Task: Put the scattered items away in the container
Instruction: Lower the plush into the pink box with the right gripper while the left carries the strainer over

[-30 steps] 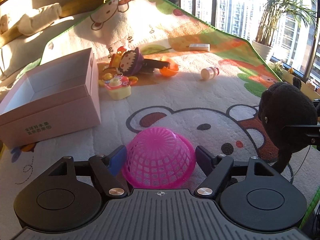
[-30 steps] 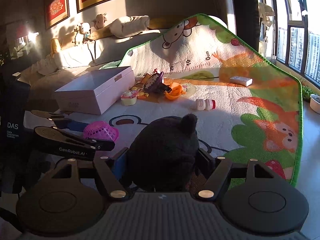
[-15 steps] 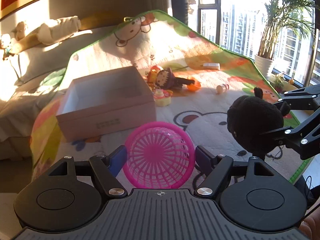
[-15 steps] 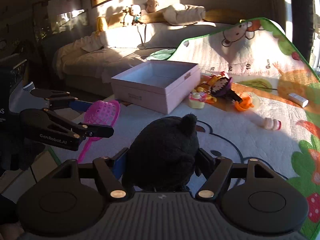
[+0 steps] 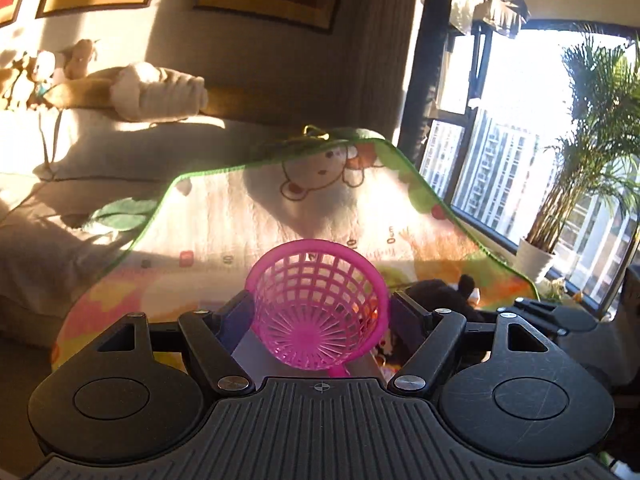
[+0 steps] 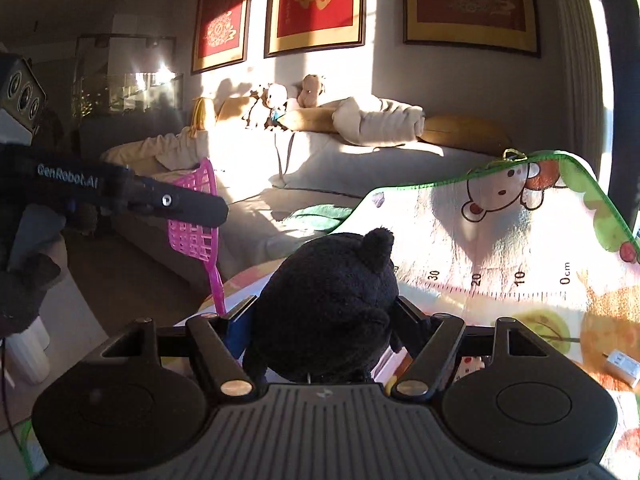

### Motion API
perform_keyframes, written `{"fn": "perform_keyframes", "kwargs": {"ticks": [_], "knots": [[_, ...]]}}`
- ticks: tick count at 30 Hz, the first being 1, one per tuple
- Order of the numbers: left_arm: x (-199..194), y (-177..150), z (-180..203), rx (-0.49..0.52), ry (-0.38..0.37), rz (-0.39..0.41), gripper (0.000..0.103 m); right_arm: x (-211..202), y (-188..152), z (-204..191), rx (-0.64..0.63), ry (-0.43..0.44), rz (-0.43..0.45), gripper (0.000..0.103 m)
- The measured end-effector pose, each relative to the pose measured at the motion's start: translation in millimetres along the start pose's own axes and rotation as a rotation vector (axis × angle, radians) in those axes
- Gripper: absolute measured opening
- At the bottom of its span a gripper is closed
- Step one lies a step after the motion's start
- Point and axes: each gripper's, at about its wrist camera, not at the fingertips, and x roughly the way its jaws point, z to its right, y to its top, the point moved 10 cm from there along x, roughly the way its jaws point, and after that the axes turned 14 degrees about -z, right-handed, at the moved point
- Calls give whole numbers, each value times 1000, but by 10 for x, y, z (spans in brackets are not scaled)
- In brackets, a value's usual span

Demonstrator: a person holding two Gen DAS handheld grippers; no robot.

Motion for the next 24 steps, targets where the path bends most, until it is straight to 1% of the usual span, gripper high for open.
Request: {"fn": "perform_keyframes", "kwargs": {"ticks": [1, 2, 4, 5, 8, 10, 13, 16, 19, 21, 23, 24], "knots": [[102, 66, -53, -9, -10, -17, 91, 114, 39, 40, 6, 15, -4, 82], [214, 107, -112, -18, 0, -31, 96, 207, 62, 95, 20, 19, -8, 84], [427, 98, -214, -27, 36, -67, 96, 298, 70, 202, 54, 24, -10, 85], [514, 61, -260, -36, 43, -82, 96, 305, 56, 246, 71, 36, -9, 85], [704, -125, -348, -73, 26, -122, 96, 267, -40, 390, 98, 66, -7, 85], [788, -243, -370, -70, 36, -145, 97, 228, -149, 475, 86, 53, -20, 86], [873, -387, -372, -37, 64, -170, 97, 195, -353, 572, 70, 23, -57, 88], [823, -508, -376, -15, 66, -164, 98, 102, -560, 641, 68, 10, -79, 88], [677, -656, -313, 40, 57, -145, 100, -30, -708, 666, 55, 7, -79, 89], [569, -767, -295, 64, 76, -132, 100, -93, -760, 637, 24, -8, -74, 89], [468, -837, -357, 45, 114, -109, 101, -88, -741, 585, -20, -47, -73, 89], [420, -856, -422, 17, 131, -97, 101, -67, -704, 567, -25, -66, -72, 86]]}}
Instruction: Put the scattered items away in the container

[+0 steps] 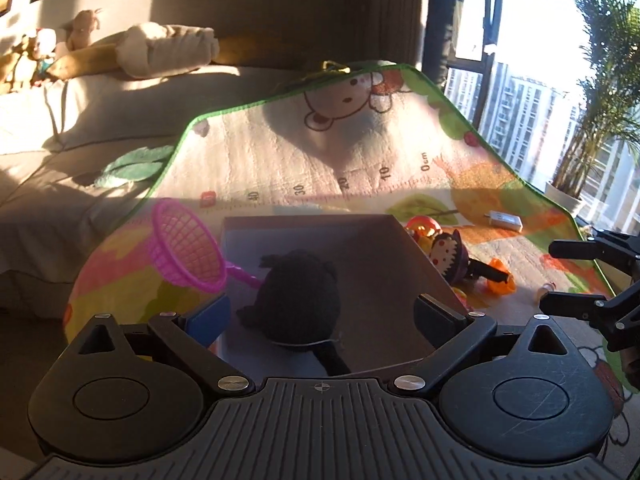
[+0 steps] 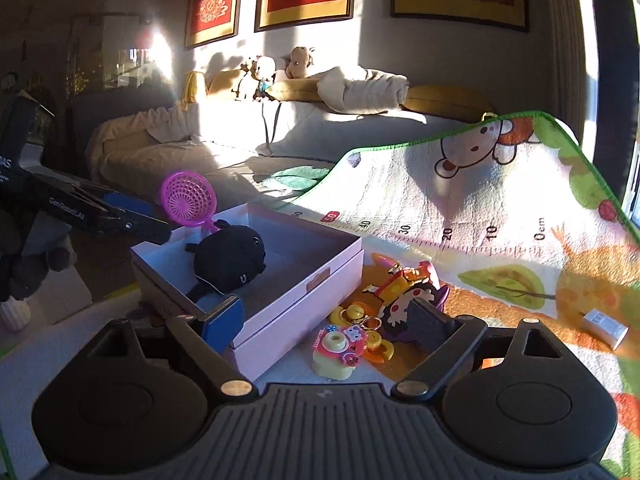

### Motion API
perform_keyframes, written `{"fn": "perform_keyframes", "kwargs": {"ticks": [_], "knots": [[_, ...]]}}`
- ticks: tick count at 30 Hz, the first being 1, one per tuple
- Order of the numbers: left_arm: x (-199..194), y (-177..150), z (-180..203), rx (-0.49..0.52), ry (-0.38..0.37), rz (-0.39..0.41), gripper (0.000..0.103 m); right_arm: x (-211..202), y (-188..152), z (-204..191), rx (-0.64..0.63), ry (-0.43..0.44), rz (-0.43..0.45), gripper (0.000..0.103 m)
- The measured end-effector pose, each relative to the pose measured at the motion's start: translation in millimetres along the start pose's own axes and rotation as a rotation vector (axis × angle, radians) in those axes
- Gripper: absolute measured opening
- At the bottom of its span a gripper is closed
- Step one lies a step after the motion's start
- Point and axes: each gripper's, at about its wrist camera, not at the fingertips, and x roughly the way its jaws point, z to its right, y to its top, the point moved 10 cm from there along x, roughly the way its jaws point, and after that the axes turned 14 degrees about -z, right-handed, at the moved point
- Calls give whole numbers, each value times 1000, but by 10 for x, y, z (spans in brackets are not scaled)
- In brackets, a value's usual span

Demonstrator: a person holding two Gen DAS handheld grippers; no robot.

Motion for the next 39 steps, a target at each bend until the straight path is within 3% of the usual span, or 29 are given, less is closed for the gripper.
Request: {"fn": "perform_keyframes", "kwargs": {"ticks": [4, 6, 10, 12, 14, 20, 24, 27, 33, 35, 37, 39], "knots": [[-34, -79, -319, -146, 0, 1, 102, 217, 193, -104, 126, 103, -49, 60], [62, -160, -421, -210, -17, -44, 102, 392, 260, -194, 143, 112, -65, 59], [247, -315, -402, -259, -67, -92, 102, 691, 210, -349, 77, 37, -115, 59], [291, -356, -282, -252, -115, -99, 103, 752, 91, -323, 64, 5, -160, 59], [324, -359, -163, -224, -115, -92, 103, 750, -33, -247, 58, -25, -190, 59], [374, -361, 249, -159, -205, -102, 103, 477, -298, 63, 73, -89, -218, 59], [236, -118, 156, -202, -102, 25, 103, 219, -402, 98, 77, -83, -197, 59], [268, 138, -35, -291, -37, 62, 103, -4, -404, 54, 65, -68, -153, 59], [559, 377, -189, -412, -73, 54, 103, -345, -378, 0, 46, -42, -80, 59], [524, 464, 8, -357, -150, 76, 103, -387, -366, -10, 23, -56, -70, 59], [432, 501, 400, -221, -307, 62, 103, -407, -358, 3, 13, -66, -63, 60], [308, 457, 716, -111, -398, 51, 103, -410, -362, 25, 18, -71, -57, 61]]}}
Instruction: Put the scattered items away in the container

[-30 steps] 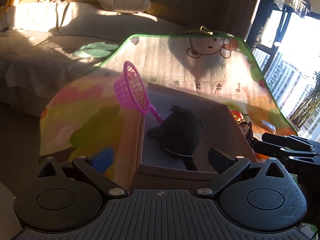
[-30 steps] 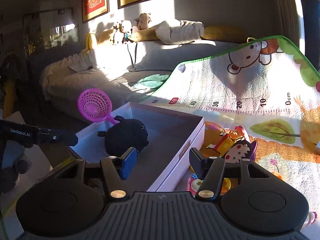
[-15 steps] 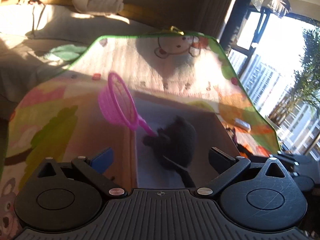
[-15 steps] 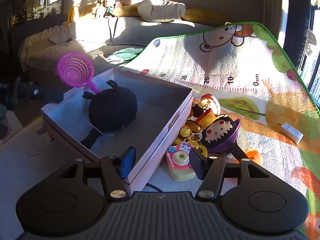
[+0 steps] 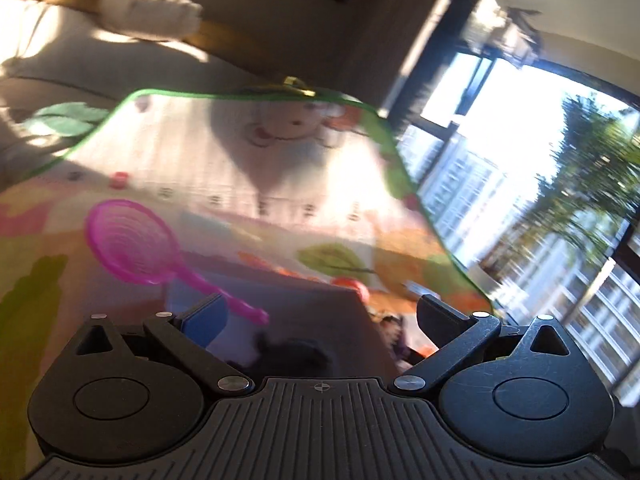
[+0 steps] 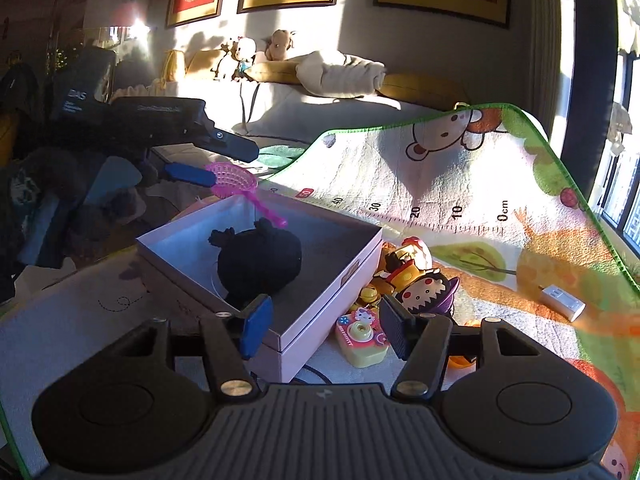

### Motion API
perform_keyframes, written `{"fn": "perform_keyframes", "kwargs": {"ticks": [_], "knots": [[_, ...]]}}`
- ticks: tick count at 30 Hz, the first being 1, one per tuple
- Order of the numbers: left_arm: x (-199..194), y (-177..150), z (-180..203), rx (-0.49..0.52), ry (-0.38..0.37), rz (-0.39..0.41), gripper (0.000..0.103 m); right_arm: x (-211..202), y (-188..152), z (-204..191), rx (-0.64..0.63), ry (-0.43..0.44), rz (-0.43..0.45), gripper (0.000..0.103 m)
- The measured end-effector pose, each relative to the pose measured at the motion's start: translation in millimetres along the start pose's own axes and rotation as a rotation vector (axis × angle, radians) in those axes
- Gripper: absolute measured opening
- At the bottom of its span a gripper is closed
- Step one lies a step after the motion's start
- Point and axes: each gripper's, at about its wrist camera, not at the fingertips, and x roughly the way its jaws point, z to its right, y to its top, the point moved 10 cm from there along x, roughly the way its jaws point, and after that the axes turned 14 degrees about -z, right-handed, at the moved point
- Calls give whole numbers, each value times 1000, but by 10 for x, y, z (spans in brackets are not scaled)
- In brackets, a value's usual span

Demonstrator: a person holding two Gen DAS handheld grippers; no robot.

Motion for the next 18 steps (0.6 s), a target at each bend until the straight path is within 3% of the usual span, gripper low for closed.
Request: {"fn": "perform_keyframes", "kwargs": {"ticks": [3, 5, 7, 12, 15, 18], "knots": [[-58, -209, 265, 80, -66, -57, 103, 24, -16, 17, 14, 6, -2, 62], [-146, -365, 275, 98, -31, -56, 103, 48, -16, 6, 10, 7, -5, 62], [-252, -481, 141, 56, 55, -28, 103, 73, 16, -17, 3, 15, -6, 62], [-464, -744, -410, -119, 384, 24, 103, 198, 264, -141, -13, 71, -41, 62], [-607, -878, -592, -124, 501, 29, 103, 277, 573, -329, -26, 155, -90, 62], [-706, -971, -698, -93, 558, -5, 103, 399, 960, -574, -42, 207, -136, 72]]}}
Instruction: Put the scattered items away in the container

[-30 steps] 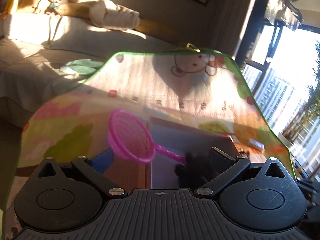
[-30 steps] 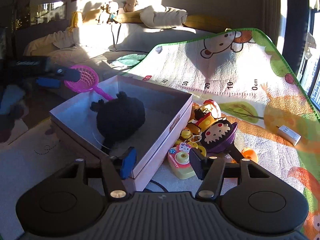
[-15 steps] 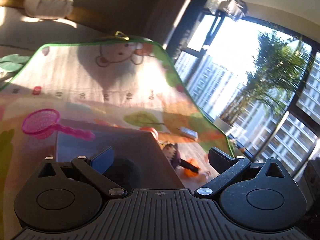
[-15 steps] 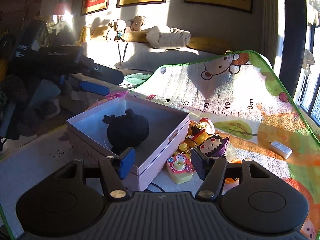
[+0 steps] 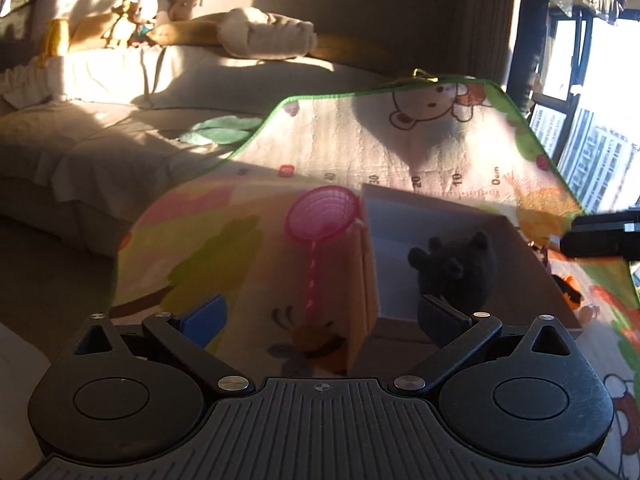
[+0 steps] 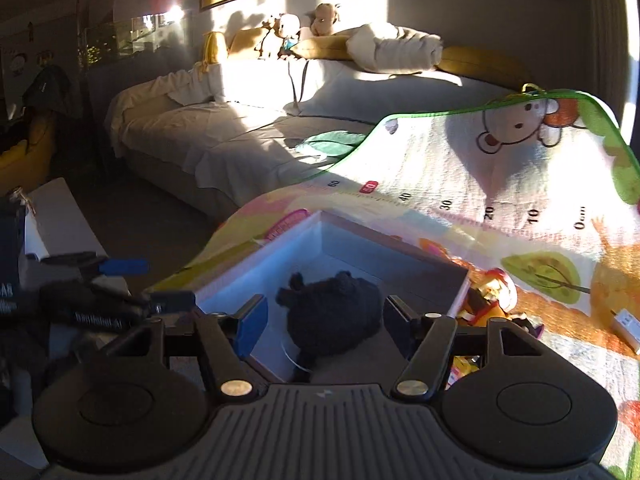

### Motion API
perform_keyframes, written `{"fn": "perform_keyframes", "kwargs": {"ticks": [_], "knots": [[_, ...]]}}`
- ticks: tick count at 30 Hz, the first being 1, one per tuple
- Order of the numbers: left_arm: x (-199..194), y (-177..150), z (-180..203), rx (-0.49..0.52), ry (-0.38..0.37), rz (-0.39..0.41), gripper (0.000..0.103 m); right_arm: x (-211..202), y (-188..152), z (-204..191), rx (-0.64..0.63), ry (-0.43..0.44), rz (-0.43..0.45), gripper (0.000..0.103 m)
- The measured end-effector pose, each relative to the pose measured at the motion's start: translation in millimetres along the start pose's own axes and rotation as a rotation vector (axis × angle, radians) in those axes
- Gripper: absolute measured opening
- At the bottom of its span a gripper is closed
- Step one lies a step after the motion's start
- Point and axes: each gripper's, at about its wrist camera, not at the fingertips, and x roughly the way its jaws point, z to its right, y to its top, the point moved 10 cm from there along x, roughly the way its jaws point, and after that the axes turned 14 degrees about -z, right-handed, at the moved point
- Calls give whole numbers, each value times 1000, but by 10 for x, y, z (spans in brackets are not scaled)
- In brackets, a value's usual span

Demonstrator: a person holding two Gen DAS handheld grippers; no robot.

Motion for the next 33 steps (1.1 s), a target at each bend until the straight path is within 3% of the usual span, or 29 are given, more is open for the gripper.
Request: {"fn": "perform_keyframes", "kwargs": {"ticks": [3, 5, 7, 9, 14, 18, 21, 23, 24, 25, 31, 33], "knots": [[-21, -39, -18, 25, -84, -16, 103, 165, 452, -248, -99, -37, -11, 72], [-71, -25, -60, 34, -90, 7, 103, 343, 734, -441, -191, -75, -27, 74], [-98, -2, -104, 30, -81, 34, 103, 611, 958, -654, -284, -106, -69, 86], [-108, -10, -147, 1, -90, 45, 103, 925, 1107, -858, -353, -147, -112, 86], [-140, -112, -269, -80, -145, 43, 103, 1854, 1164, -1144, -400, -182, -320, 88], [-194, -227, -310, -92, -198, 19, 103, 2324, 1126, -962, -423, -286, -394, 88], [-219, -288, -347, -94, -207, 19, 103, 2477, 1049, -896, -444, -301, -438, 87], [-204, -305, -364, -107, -212, 17, 103, 2508, 991, -905, -476, -299, -445, 68], [-189, -308, -372, -115, -214, 13, 103, 2504, 965, -919, -493, -302, -444, 45], [-175, -312, -373, -120, -213, 8, 103, 2487, 949, -924, -499, -305, -443, 29], [-111, -338, -314, -144, -220, -23, 103, 2222, 958, -878, -468, -280, -404, 4], [-107, -347, -279, -145, -220, -27, 103, 2097, 953, -871, -457, -262, -385, 2]]}}
